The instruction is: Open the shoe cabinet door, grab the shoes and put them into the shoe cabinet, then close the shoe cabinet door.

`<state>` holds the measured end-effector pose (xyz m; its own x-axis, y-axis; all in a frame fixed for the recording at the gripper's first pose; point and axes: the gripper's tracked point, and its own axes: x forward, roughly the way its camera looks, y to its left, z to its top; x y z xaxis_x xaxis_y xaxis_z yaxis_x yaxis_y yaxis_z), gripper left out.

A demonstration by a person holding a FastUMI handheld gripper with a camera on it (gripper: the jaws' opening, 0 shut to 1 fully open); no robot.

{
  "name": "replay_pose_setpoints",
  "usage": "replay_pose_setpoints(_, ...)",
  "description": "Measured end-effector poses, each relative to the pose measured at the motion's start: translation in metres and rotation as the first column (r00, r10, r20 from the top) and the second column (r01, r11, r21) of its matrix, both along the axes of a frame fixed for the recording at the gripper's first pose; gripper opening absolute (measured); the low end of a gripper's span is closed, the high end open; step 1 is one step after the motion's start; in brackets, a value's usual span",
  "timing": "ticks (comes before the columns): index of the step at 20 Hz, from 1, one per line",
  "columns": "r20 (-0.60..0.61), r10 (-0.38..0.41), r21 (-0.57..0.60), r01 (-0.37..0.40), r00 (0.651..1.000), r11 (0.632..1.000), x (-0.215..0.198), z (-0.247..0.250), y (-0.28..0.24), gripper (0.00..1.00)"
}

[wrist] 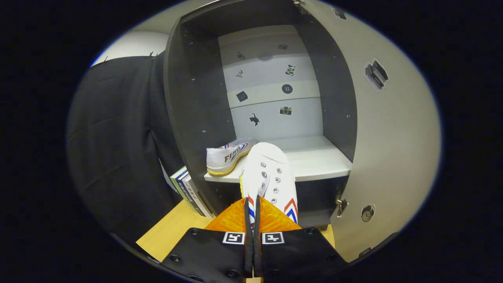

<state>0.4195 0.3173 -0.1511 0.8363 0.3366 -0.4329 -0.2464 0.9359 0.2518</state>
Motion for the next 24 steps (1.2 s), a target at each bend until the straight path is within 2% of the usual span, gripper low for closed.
replay_pose_setpoints(5, 0.056, -0.019, 0.008, 0.019, 0.998, 1.000, 0.049, 0.020, 0.003, 0.02)
replay_pose_setpoints(13, 0.079, -0.091, 0.021, 0.090, 0.993, 0.996, 0.115, 0.021, -0.003, 0.02)
replay_pose_setpoints(20, 0.123, -0.152, 0.038, 0.148, 0.981, 0.988, 0.162, 0.020, -0.012, 0.02)
replay_pose_setpoints(24, 0.129, -0.151, 0.021, 0.149, 0.980, 0.989, 0.184, 0.011, -0.008, 0.02)
